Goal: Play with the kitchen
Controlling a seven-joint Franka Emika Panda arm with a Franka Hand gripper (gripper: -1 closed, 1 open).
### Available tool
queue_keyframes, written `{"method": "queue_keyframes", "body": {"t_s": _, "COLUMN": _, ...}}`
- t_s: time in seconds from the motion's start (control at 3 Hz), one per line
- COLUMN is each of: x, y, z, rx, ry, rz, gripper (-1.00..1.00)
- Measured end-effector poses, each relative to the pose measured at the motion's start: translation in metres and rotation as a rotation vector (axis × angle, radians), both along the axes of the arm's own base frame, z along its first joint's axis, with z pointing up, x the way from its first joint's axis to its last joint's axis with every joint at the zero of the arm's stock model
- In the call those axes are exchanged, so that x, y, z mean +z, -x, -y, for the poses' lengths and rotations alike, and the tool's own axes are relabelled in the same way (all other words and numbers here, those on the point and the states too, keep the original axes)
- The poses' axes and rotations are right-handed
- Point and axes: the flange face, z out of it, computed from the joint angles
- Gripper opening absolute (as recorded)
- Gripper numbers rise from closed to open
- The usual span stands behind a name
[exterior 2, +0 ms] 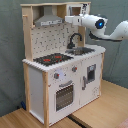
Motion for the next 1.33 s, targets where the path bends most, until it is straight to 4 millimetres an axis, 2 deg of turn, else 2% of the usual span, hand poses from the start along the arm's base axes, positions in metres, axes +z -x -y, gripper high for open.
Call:
{"method": "queue_keyframes", "body": {"t_s": 0.67, "x": 0.012, "y": -0.0136, "z": -0.0113, "rx": -0.014, "ry": 0.003, "rz": -0.039, "gripper": 1.0}}
{"method": "queue_keyframes", "body": {"t_s": 1.0, "x": 0.0083, "y": -0.0142, "z": -0.0156, "rx": -0.013, "ry": 0.014, "rz": -0.047, "gripper": 1.0}}
{"method": "queue_keyframes", "body": {"t_s": 1.33, "x": 0.0082, "y": -0.0142, "z": -0.0157, "rx": -0.013, "ry": 0.015, "rz": -0.047, "gripper": -1.0}}
